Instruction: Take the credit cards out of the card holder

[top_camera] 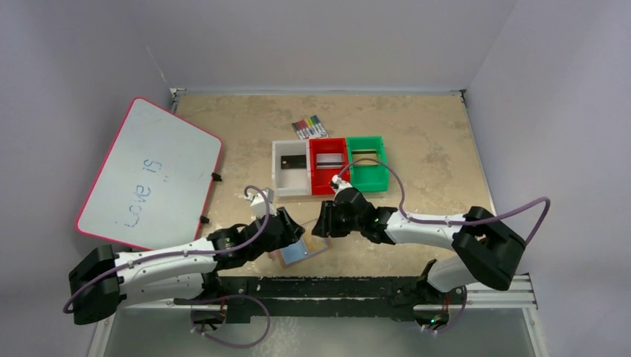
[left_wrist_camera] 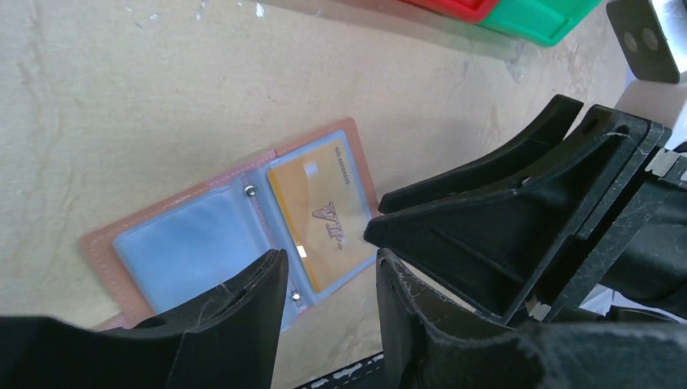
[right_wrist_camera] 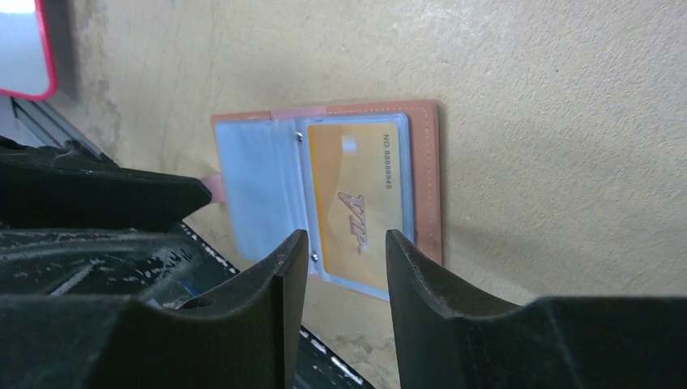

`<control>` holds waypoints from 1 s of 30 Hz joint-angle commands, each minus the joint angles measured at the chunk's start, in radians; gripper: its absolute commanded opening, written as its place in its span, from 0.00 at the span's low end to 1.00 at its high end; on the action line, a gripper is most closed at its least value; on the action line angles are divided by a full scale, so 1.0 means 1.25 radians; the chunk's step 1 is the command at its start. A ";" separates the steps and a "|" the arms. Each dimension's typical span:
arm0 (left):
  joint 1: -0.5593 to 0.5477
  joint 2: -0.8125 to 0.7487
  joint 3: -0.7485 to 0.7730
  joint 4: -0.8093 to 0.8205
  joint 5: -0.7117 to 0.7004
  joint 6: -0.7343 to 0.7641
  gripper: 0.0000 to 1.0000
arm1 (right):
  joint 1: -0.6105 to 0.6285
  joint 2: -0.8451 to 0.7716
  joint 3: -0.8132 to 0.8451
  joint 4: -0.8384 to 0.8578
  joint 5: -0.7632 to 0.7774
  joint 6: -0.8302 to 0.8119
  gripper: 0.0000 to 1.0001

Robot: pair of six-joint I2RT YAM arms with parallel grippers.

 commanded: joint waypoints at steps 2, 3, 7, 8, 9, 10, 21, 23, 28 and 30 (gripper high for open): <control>0.004 0.075 0.017 0.148 0.058 0.007 0.44 | -0.001 0.035 0.021 0.028 -0.049 -0.037 0.42; 0.004 0.082 0.017 0.151 0.060 0.007 0.44 | -0.002 0.038 0.022 0.028 -0.049 -0.038 0.42; 0.004 0.090 0.016 0.136 0.057 0.003 0.44 | -0.006 0.053 0.036 0.004 -0.035 -0.044 0.41; 0.004 0.091 0.015 0.131 0.055 0.002 0.44 | -0.006 0.057 0.040 -0.001 -0.032 -0.048 0.41; 0.004 0.092 0.014 0.127 0.053 0.002 0.44 | -0.006 0.061 0.045 -0.006 -0.032 -0.052 0.41; 0.004 0.094 0.013 0.124 0.053 0.002 0.44 | -0.006 0.065 0.048 -0.010 -0.032 -0.054 0.41; 0.005 0.149 -0.007 0.152 0.060 -0.003 0.43 | -0.006 0.075 0.051 -0.038 -0.017 -0.051 0.42; 0.004 0.156 -0.015 0.181 0.052 -0.017 0.43 | -0.006 0.078 0.046 -0.033 -0.021 -0.046 0.40; 0.004 0.183 -0.050 0.262 0.033 -0.074 0.41 | -0.006 0.091 0.035 -0.023 -0.028 -0.039 0.32; 0.004 0.190 -0.067 0.283 0.026 -0.097 0.41 | -0.006 0.096 0.029 -0.023 -0.027 -0.032 0.30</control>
